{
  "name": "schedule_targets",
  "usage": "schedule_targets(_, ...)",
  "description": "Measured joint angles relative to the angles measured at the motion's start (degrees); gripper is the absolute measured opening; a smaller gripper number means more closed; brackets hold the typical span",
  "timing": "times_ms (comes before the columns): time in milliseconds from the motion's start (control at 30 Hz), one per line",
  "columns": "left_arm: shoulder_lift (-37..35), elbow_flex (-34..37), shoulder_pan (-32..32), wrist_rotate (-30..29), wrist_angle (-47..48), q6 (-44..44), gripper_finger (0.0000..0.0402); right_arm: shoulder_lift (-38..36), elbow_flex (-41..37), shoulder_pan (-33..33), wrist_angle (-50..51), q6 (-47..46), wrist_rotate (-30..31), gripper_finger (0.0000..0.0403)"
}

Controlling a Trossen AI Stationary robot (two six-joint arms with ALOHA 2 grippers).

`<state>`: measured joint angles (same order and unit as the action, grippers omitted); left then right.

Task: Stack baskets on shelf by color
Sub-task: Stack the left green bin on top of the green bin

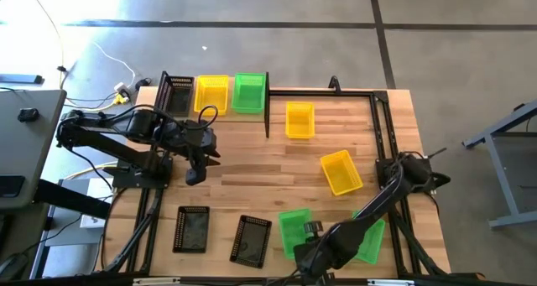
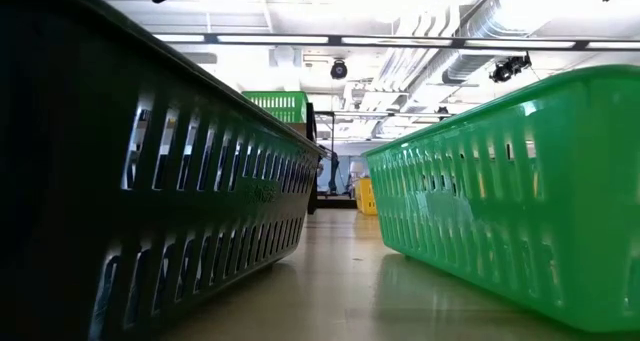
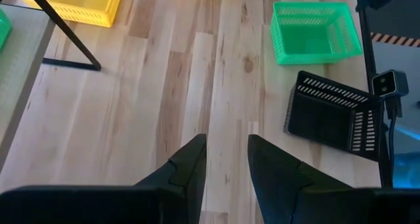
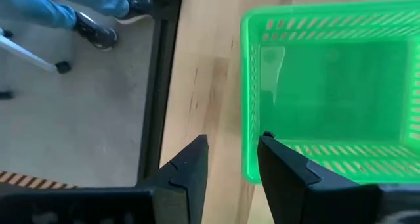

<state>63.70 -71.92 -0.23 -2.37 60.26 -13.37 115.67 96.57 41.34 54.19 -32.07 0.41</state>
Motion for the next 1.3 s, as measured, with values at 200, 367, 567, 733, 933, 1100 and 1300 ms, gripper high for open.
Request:
schedule_targets(200, 0.0, 0.0, 0.02, 0.0, 0.54, 0.02, 0.0101, 2.72, 0.0, 0.02, -0.25, -0.43, 0.29, 0.0119)
schedule_targets(367, 0.01, 0.0, 0.02, -1.34, 2.82, 0.0, 0.0101, 4.85, 0.0, 0.02, -0.21, -0.07, 0.24, 0.0119)
schedule_targets(567, 0.02, 0.0, 0.04, -2.62, 5.46, -0.17, 0.0101, 6.24, 0.0, 0.0, 0.34, -2.85, 0.28, 0.011)
schedule_targets(733, 0.02, 0.0, 0.04, -2.79, 6.37, -0.11, 0.0101, 6.28, 0.07, -0.29, 0.74, -3.96, 0.47, 0.0047)
schedule_targets(933, 0.02, 0.0, 0.04, -2.89, 6.39, -0.02, 0.0101, 6.18, 0.2, -1.09, 0.18, -4.95, 0.0, 0.0012)
schedule_targets(1100, 0.02, 0.0, 0.04, -3.45, 6.61, 0.53, 0.0101, 5.96, 2.83, -2.37, 1.47, -6.68, 0.88, 0.0004)
schedule_targets(1300, 0.02, 0.0, 0.04, -8.98, 10.2, -0.99, 0.0101, 5.87, 9.18, -5.3, 5.16, -6.88, 3.7, 0.0001)
